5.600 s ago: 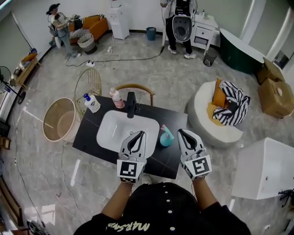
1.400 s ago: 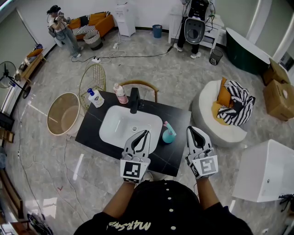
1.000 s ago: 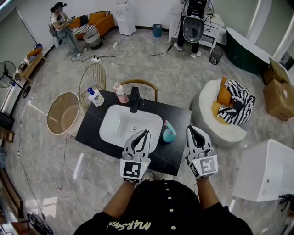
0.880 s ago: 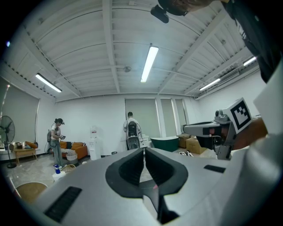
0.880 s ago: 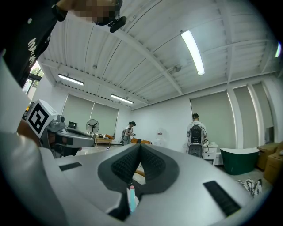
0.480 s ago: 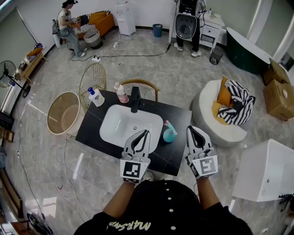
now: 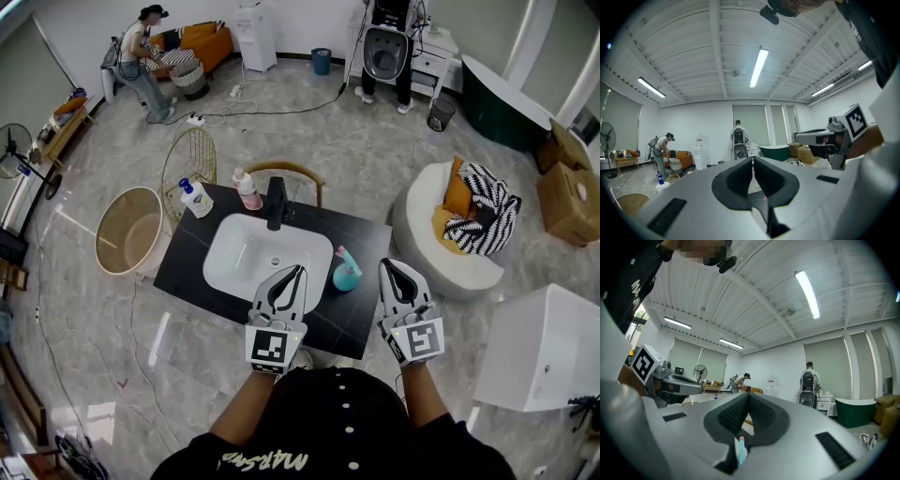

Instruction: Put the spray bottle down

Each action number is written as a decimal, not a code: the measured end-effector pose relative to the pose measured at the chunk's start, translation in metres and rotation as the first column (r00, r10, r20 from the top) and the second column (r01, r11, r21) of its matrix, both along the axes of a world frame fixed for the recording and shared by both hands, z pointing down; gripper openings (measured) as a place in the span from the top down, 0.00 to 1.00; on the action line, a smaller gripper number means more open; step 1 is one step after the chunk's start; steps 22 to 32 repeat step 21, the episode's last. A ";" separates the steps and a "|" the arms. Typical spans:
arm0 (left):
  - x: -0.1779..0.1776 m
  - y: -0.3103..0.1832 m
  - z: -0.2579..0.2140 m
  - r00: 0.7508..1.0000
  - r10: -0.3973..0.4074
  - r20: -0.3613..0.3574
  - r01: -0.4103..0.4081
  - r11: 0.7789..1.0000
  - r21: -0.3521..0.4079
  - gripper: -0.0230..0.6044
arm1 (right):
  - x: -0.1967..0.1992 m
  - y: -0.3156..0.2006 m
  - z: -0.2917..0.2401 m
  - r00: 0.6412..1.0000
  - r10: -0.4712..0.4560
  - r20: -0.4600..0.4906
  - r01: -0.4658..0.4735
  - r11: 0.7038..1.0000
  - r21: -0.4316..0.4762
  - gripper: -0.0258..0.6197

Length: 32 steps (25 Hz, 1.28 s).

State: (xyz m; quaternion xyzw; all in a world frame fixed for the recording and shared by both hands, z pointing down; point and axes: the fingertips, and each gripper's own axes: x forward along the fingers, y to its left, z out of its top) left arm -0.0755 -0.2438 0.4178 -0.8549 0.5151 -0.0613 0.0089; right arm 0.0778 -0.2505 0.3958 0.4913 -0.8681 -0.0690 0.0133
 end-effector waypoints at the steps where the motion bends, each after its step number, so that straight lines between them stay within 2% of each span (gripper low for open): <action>1: 0.000 -0.001 0.000 1.000 0.001 -0.001 -0.001 1.000 0.001 0.93 | -0.001 0.000 0.000 1.000 -0.002 -0.001 0.002 1.000 -0.001 0.97; 32: 0.001 -0.001 0.001 1.000 0.002 -0.004 -0.002 1.000 -0.001 0.93 | -0.005 0.001 0.002 1.000 -0.019 -0.010 0.019 1.000 -0.004 0.97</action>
